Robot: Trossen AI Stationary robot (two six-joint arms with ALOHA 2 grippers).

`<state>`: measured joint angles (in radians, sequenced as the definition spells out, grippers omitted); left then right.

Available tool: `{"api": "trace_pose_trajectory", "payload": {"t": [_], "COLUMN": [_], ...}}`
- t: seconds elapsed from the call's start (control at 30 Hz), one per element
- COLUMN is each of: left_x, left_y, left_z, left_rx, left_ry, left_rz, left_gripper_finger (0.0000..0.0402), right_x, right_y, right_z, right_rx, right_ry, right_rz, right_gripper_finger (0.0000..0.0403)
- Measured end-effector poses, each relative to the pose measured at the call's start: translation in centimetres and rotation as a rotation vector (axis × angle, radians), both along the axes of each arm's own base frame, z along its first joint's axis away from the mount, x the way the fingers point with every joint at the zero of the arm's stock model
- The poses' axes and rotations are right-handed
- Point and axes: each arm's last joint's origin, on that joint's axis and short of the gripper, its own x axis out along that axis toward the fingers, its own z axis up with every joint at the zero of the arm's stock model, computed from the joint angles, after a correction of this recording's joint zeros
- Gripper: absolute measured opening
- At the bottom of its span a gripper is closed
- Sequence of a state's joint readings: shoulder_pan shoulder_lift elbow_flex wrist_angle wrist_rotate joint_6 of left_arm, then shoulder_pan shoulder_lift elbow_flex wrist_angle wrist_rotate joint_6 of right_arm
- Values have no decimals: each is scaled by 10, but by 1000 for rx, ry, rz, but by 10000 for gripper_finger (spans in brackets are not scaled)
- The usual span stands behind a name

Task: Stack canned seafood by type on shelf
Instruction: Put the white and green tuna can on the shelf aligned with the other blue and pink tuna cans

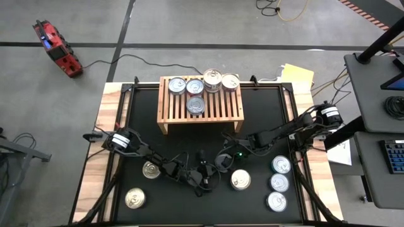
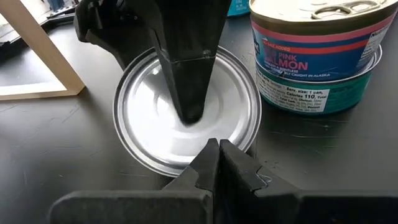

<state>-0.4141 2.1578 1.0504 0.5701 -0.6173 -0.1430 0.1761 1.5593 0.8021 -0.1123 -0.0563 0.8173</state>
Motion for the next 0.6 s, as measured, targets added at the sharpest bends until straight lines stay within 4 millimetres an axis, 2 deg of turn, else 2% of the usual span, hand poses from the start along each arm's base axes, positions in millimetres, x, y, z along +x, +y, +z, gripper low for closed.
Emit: {"api": "trace_pose_trajectory", "payload": {"t": [0.33, 0.47, 0.6], "left_x": [-1, -1, -2], "left_y": [1, 1, -2], "left_z": [-3, -3, -1], "left_rx": [-16, -29, -29], "left_ry": [10, -5, -5], "left_rz": [11, 38, 24], "left_gripper_finger": [0, 3, 28], "right_x": [8, 9, 9], "right_y": [2, 2, 2], "right_z": [10, 11, 11], "right_rx": [-14, -23, -34], "right_ry": [-49, -64, -65], "right_rz": [42, 57, 65], "right_gripper_finger": [126, 123, 123]}}
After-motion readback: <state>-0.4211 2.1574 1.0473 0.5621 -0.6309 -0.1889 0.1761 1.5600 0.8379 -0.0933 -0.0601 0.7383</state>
